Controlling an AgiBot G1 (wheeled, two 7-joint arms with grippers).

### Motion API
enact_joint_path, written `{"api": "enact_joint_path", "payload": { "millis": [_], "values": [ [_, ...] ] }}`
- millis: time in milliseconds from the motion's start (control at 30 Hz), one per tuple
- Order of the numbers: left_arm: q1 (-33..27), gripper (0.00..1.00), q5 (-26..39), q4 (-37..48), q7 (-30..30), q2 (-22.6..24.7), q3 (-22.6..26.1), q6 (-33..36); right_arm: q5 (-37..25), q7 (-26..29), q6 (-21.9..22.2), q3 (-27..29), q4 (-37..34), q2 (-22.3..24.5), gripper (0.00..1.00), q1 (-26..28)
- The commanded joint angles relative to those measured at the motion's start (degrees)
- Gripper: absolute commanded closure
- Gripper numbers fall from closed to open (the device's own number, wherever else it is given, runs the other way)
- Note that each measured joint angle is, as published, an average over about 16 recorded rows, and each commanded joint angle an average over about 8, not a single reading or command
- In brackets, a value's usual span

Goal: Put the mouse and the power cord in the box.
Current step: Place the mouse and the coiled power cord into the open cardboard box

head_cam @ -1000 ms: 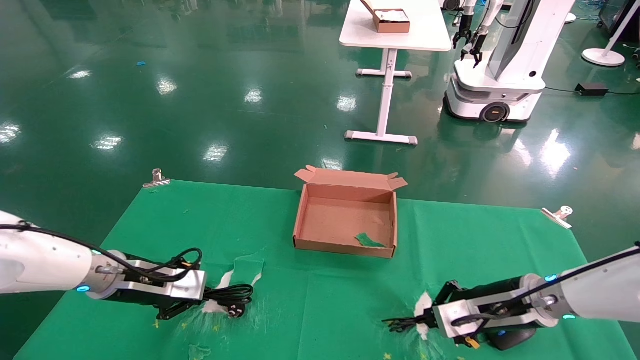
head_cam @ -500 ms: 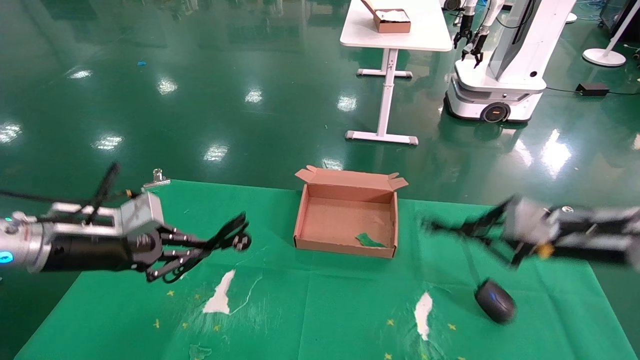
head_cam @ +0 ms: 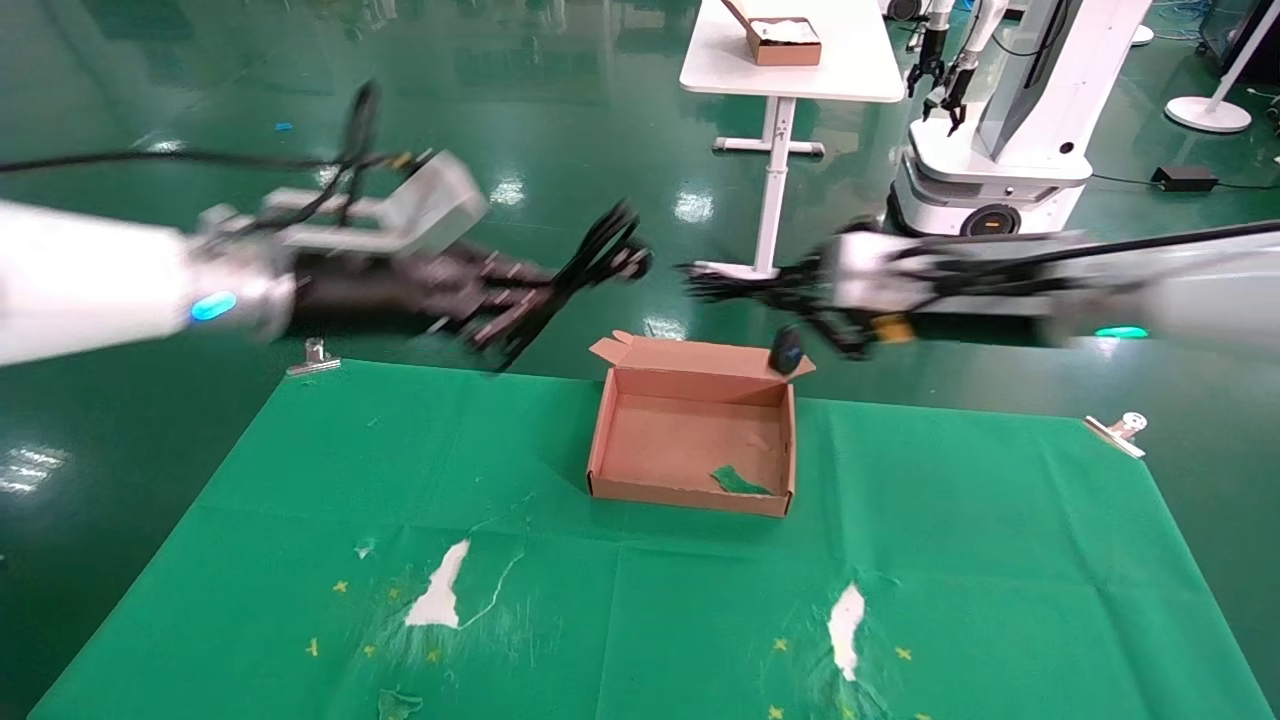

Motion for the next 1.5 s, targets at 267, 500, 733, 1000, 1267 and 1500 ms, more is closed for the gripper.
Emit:
{"api": "enact_joint_path", "payload": {
  "millis": [267,500,733,1000,1267,1500],
  "values": [
    [-1.2,1.00,-1.3,-1.5,-0.3,3.7,-0.8,-5.5,-0.1,-1.7,18.5,0.1,-4.3,-10.1,1.00,-6.4],
    [-1.6,1.00,0.3,-1.5,0.9,0.7,0.2,-1.0,-2.4,-2.1,22.8,-1.8,-2.4,-11.2,0.16,-9.5],
    [-1.6,1.00,1.4,-0.7,1.9,-0.6,1.0,1.0,-2.5,-0.8,22.9,-2.4,-0.6,-11.2,0.00,-9.9],
    [-0.3,1.00,2.1,-1.2,2.8,3.5,1.4,-1.8,-1.5,-1.9,22.3,-2.2,0.2,-9.5,0.00,-8.2],
    [9.4,1.00,1.5,-12.8,-1.3,7.7,2.6,-9.6,0.4,-4.0,10.0,-0.9,0.7,0.9,0.00,-0.7],
    [16.8,1.00,-2.0,-22.8,-16.2,7.6,7.4,-15.2,0.8,-3.6,-1.4,-0.8,0.8,7.8,0.00,4.0]
  ]
}}
